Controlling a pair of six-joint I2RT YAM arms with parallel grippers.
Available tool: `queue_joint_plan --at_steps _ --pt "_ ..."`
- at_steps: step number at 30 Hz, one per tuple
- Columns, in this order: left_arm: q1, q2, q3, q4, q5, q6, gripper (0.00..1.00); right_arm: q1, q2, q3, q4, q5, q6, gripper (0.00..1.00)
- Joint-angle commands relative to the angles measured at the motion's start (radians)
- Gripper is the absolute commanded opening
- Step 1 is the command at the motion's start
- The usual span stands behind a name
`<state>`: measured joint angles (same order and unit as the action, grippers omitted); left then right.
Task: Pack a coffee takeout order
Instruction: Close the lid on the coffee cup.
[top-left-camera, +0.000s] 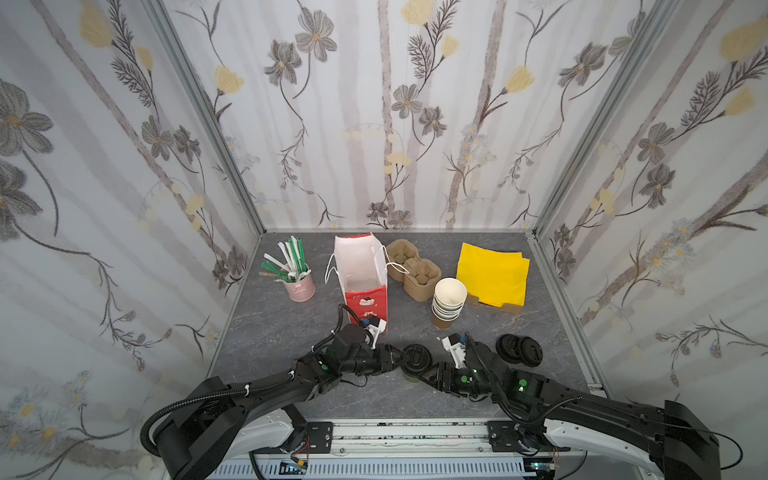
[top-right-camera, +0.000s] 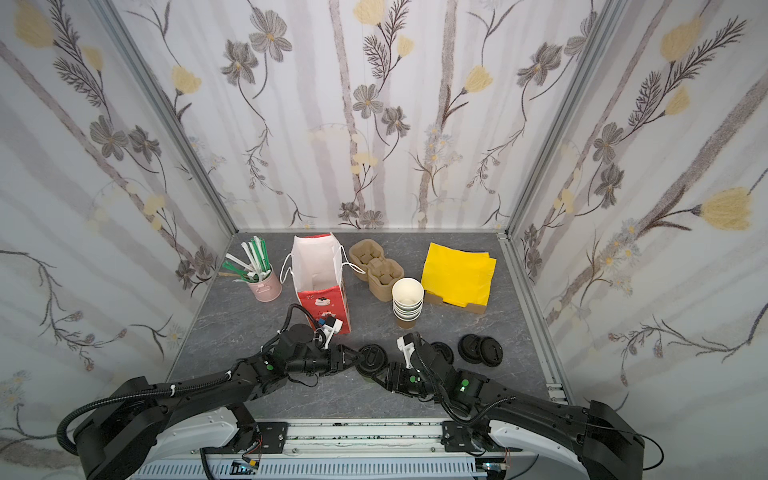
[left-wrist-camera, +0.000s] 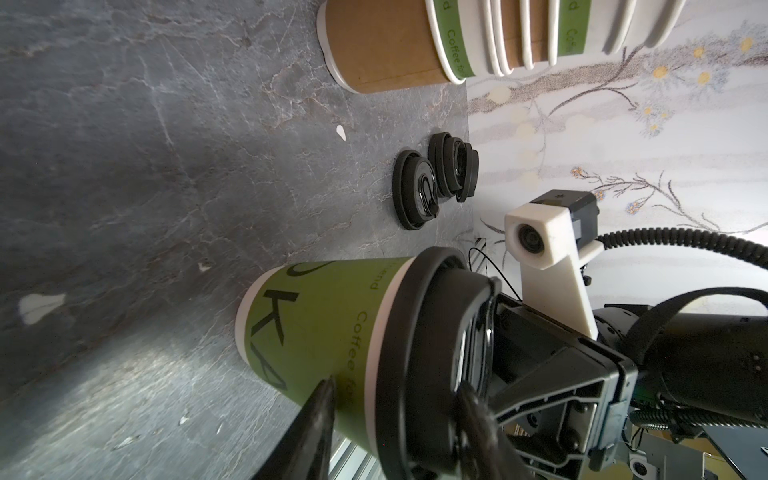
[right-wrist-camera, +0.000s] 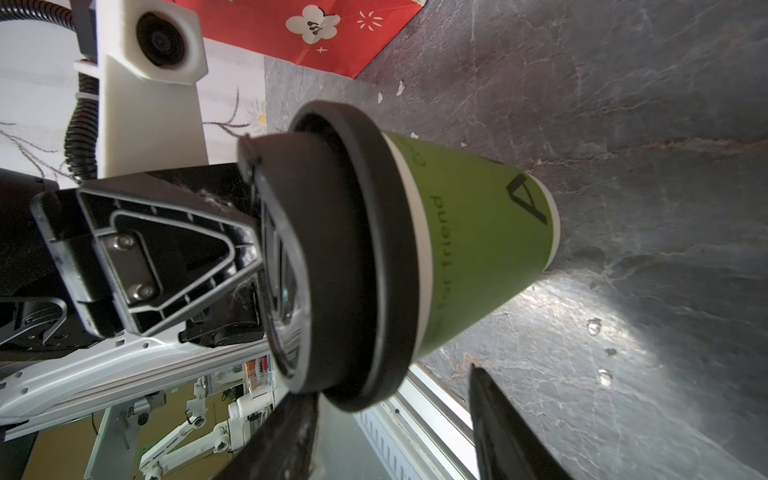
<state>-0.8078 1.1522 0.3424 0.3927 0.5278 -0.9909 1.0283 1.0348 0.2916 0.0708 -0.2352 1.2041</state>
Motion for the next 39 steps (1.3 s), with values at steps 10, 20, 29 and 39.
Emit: queue_joint_plan --at_steps 10,20,29,39 --pt "0.001 0.001 -0.010 -0.074 -0.025 0.005 0.45 -0.001 0.029 -0.015 -0.196 0.115 0.041 0.55" --pt "0.001 0.003 -0.014 -0.074 -0.029 0.005 0.45 0.000 0.058 -0.008 -0.265 0.143 0.035 0.53" --pt "0.000 0.004 -0.015 -0.074 -0.028 0.005 0.45 0.001 0.047 -0.006 -0.250 0.136 0.035 0.54" --pt "0.001 0.003 -0.011 -0.074 -0.029 0.008 0.45 -0.037 -0.246 -0.022 -0.061 0.163 -0.013 0.77"
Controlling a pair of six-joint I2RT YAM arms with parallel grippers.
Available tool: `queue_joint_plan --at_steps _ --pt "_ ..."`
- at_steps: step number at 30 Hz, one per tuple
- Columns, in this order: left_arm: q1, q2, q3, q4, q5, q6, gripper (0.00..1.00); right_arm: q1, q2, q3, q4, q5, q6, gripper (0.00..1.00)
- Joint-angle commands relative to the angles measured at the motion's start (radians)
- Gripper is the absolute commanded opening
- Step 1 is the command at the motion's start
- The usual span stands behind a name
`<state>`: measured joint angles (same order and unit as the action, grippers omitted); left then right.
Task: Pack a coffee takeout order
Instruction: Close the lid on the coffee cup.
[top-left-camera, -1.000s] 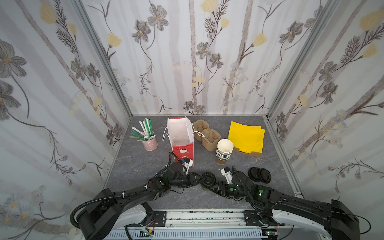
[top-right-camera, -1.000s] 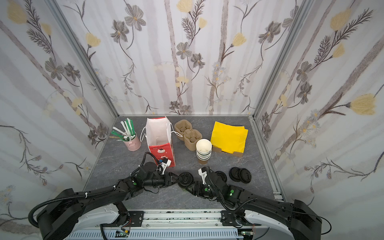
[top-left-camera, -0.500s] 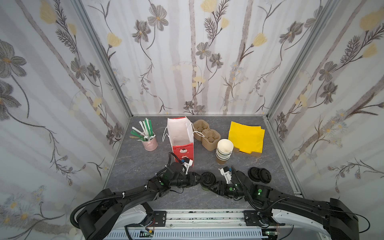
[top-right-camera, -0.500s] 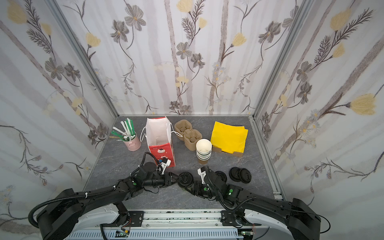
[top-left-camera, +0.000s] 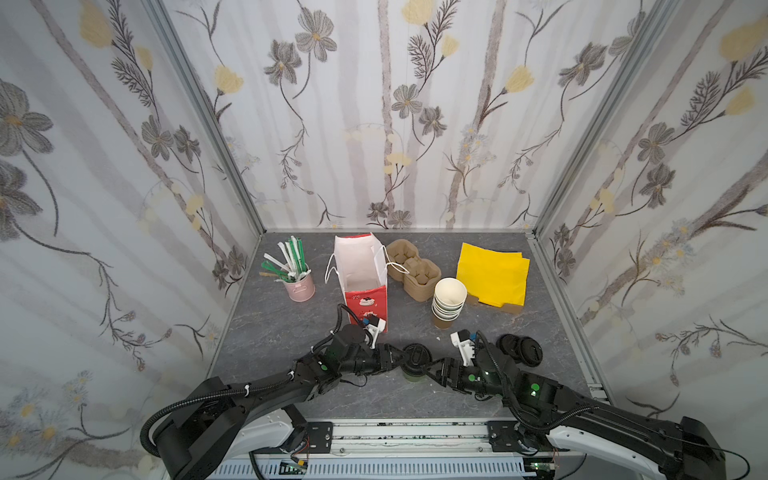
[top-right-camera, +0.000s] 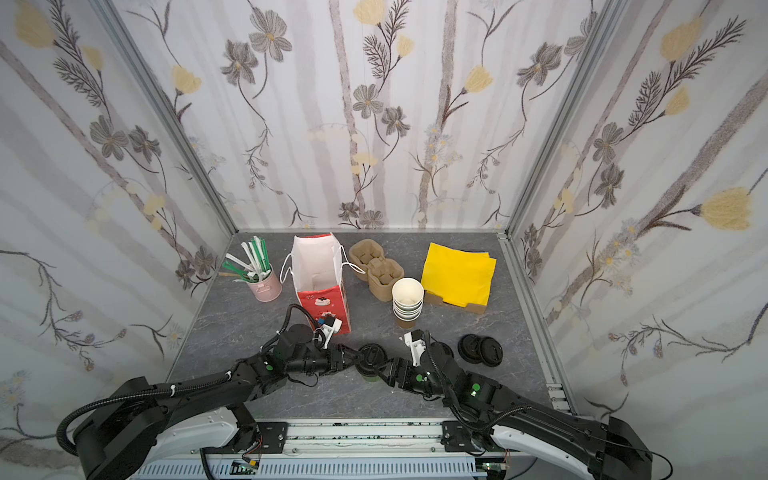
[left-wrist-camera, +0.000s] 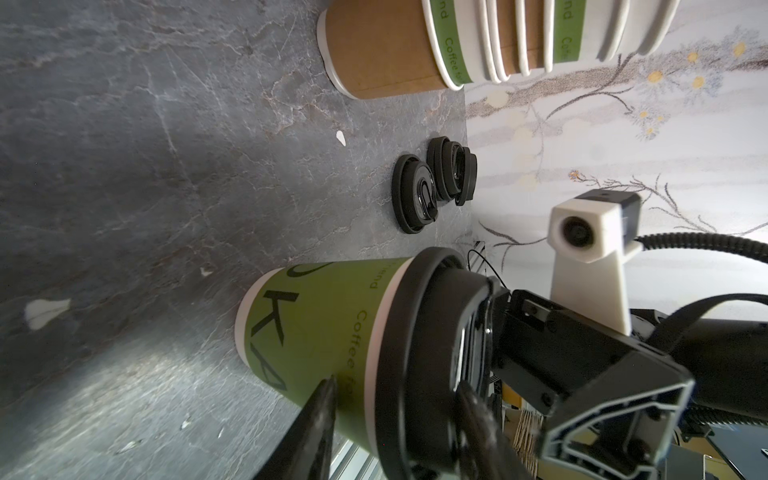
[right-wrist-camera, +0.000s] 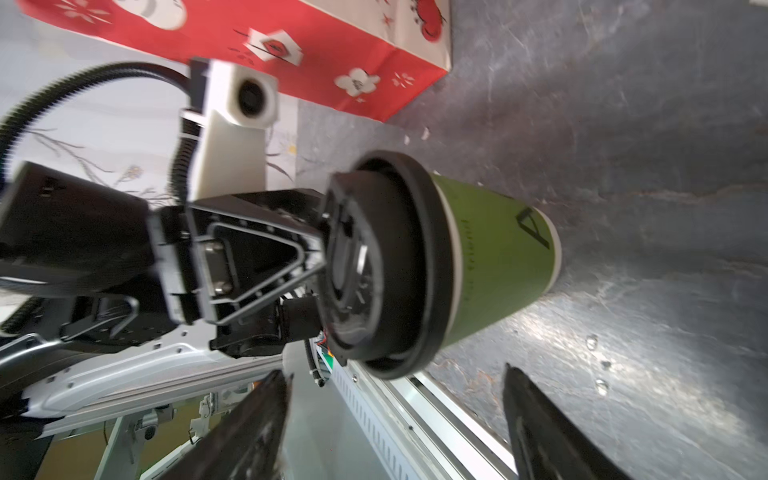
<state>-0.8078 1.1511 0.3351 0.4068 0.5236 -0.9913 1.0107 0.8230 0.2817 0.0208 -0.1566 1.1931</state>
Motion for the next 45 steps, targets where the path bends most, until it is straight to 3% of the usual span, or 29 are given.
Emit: queue_joint_plan --at_steps 1,7,10,20,45 --pt "0.001 0.004 -0.001 -0.088 -0.025 0.010 0.45 -0.047 -0.055 -0.031 -0.010 0.088 0.015 0.74" --pt "0.001 0.005 0.006 -0.088 -0.022 0.010 0.46 -0.159 -0.089 -0.058 0.041 0.138 0.060 0.50" --pt "0.002 0.007 0.006 -0.088 -0.020 0.011 0.46 -0.173 -0.042 -0.067 0.119 0.116 0.071 0.45" --pt "0.002 0.013 0.005 -0.088 -0.017 0.008 0.45 -0.172 0.186 -0.012 0.314 -0.050 0.023 0.43" --pt "0.000 0.007 0.003 -0.088 -0.023 0.008 0.45 -0.165 0.279 -0.015 0.258 -0.047 0.014 0.35"
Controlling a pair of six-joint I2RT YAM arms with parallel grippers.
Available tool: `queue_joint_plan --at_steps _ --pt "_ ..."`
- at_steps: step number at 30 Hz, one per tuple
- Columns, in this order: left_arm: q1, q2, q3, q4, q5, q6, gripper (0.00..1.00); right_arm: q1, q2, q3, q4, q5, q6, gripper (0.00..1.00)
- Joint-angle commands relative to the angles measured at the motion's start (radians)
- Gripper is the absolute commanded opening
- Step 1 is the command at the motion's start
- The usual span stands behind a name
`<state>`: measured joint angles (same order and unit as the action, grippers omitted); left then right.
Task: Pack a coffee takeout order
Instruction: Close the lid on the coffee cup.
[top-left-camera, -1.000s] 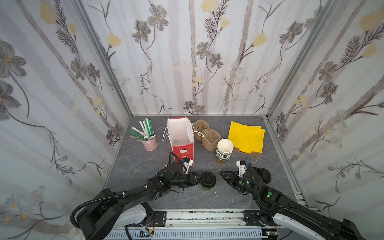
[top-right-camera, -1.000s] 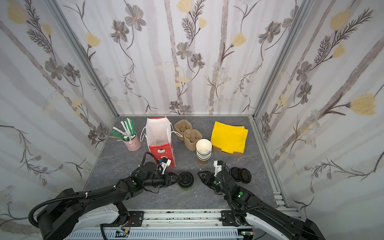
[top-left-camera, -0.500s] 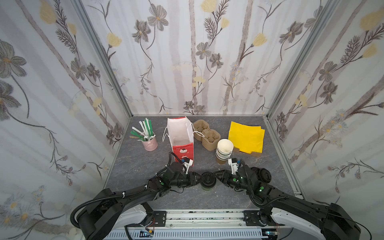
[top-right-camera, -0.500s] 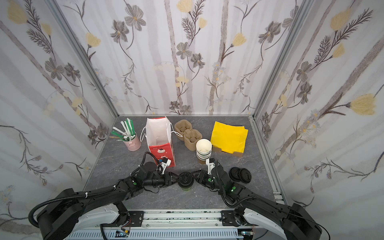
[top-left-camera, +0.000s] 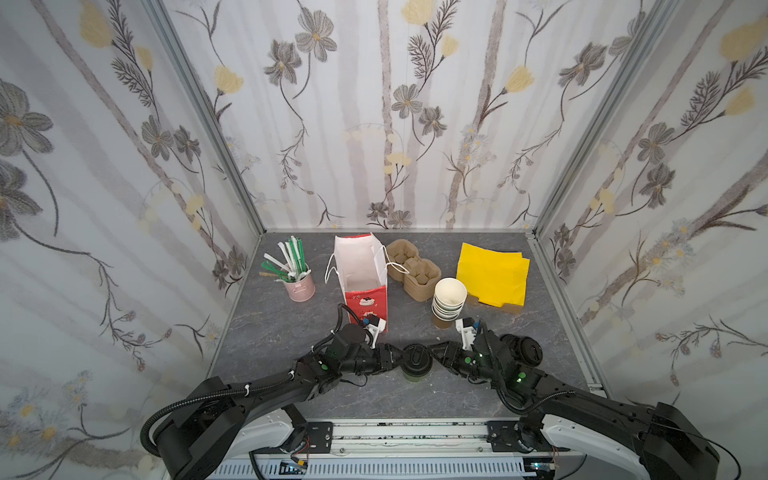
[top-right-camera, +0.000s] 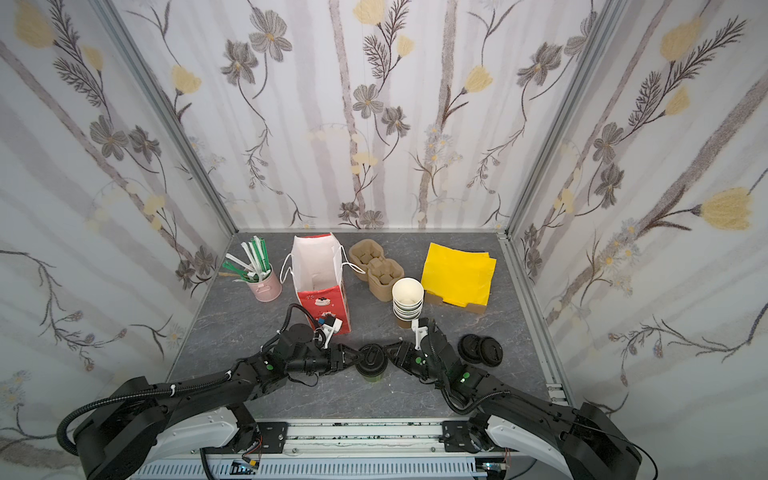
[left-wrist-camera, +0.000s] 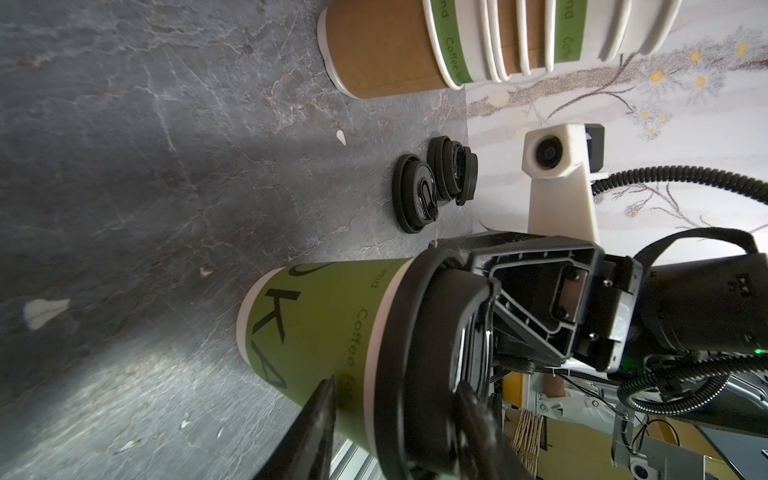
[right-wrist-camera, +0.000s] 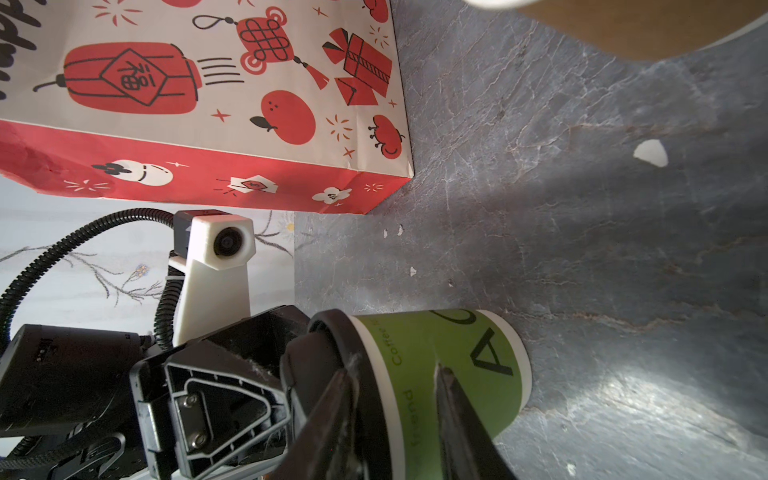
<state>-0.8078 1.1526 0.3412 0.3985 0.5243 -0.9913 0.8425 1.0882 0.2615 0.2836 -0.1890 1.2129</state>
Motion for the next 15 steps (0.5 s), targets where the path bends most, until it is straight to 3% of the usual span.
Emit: queue_joint_plan --at_steps 1,15 --pt "0.001 0.004 -0.003 -0.079 -0.024 0.006 0.45 0.003 0.016 0.007 -0.015 -0.012 -0.006 0.34" --pt "0.001 0.011 -0.002 -0.079 -0.024 0.006 0.45 0.004 0.037 -0.018 -0.149 -0.004 -0.039 0.27"
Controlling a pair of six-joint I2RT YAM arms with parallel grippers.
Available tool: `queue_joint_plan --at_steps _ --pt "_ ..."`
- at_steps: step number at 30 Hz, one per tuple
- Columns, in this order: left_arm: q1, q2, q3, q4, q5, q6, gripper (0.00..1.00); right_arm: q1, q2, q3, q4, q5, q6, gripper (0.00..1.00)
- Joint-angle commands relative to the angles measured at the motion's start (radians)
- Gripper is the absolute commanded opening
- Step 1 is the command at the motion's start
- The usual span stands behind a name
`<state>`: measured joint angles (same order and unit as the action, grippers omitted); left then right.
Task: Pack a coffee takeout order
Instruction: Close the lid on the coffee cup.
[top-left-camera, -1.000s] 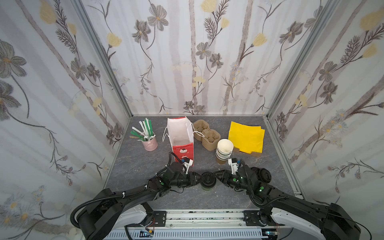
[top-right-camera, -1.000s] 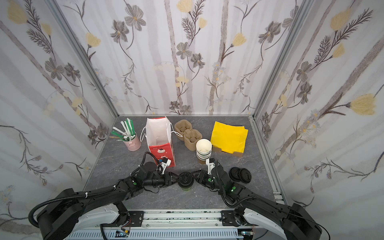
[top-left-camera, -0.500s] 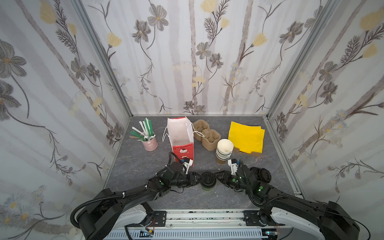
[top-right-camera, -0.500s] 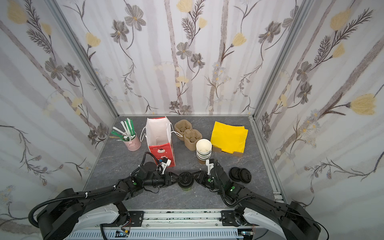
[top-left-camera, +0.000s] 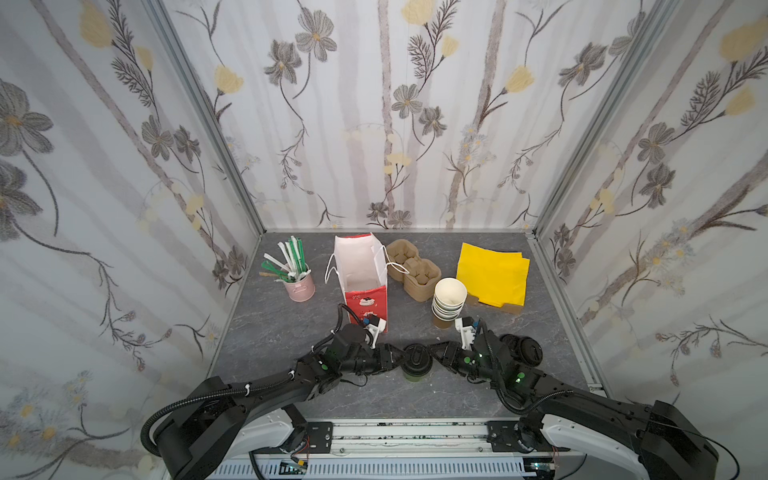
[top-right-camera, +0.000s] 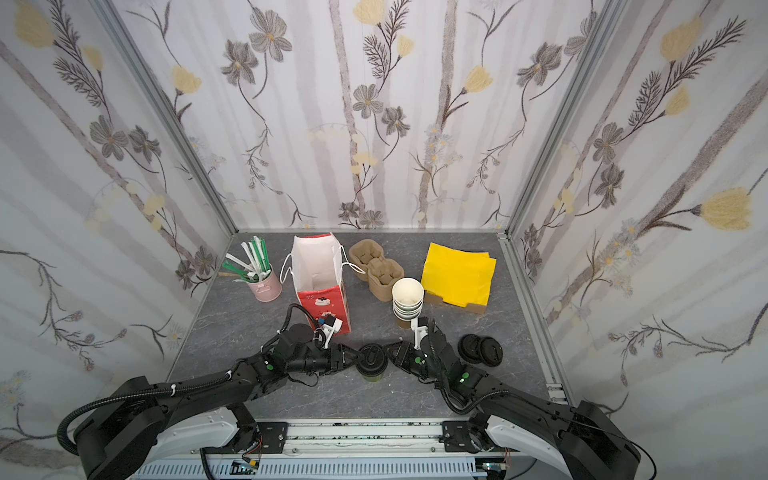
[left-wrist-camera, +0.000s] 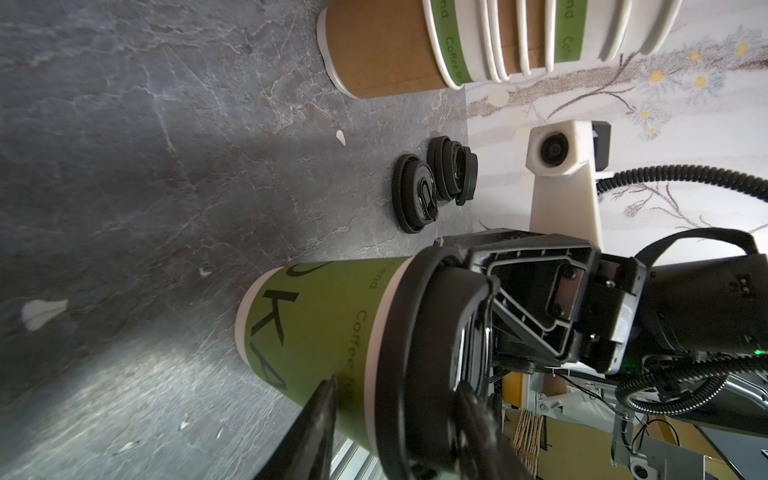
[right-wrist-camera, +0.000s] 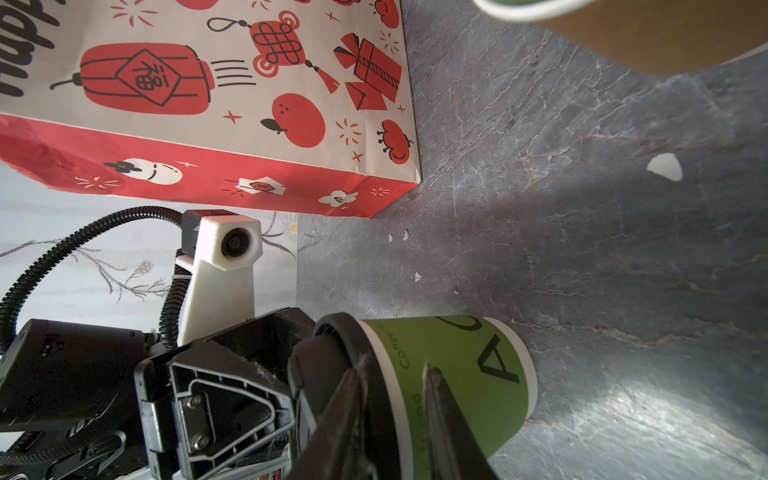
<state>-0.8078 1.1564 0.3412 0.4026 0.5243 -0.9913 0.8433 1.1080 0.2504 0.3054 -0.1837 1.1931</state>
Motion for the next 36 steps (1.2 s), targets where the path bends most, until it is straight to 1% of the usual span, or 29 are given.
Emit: queue_joint_plan --at_steps 1,9,13,16,19,21,24,27,32,36 --pt "0.001 0.008 -0.002 -0.084 -0.023 0.007 0.45 0.003 0.022 -0.008 -0.177 -0.011 -0.022 0.27" --pt "0.001 0.010 -0.004 -0.084 -0.021 0.007 0.45 0.003 0.052 -0.020 -0.203 -0.018 -0.029 0.23" --pt "0.001 0.009 -0.007 -0.084 -0.021 0.005 0.45 0.003 0.031 0.004 -0.211 -0.018 -0.039 0.23" --pt "0.001 0.008 -0.007 -0.084 -0.022 0.005 0.45 0.003 -0.013 0.050 -0.211 -0.015 -0.057 0.29" --pt "0.001 0.005 -0.005 -0.084 -0.023 0.004 0.45 0.003 -0.072 0.094 -0.216 -0.005 -0.075 0.41" --pt "0.001 0.005 -0.003 -0.084 -0.023 0.004 0.45 0.002 -0.096 0.131 -0.260 0.009 -0.096 0.48" --pt "0.001 0.003 -0.001 -0.084 -0.023 0.005 0.46 0.002 -0.116 0.164 -0.332 0.037 -0.123 0.50" --pt "0.001 -0.004 0.005 -0.084 -0.024 0.008 0.52 -0.004 -0.149 0.156 -0.353 0.058 -0.125 0.52" --pt "0.002 -0.025 0.018 -0.085 -0.020 0.015 0.58 -0.010 -0.202 0.145 -0.374 0.077 -0.123 0.53" --pt "0.002 -0.037 0.034 -0.089 -0.022 0.023 0.64 -0.012 -0.218 0.151 -0.390 0.076 -0.127 0.54"
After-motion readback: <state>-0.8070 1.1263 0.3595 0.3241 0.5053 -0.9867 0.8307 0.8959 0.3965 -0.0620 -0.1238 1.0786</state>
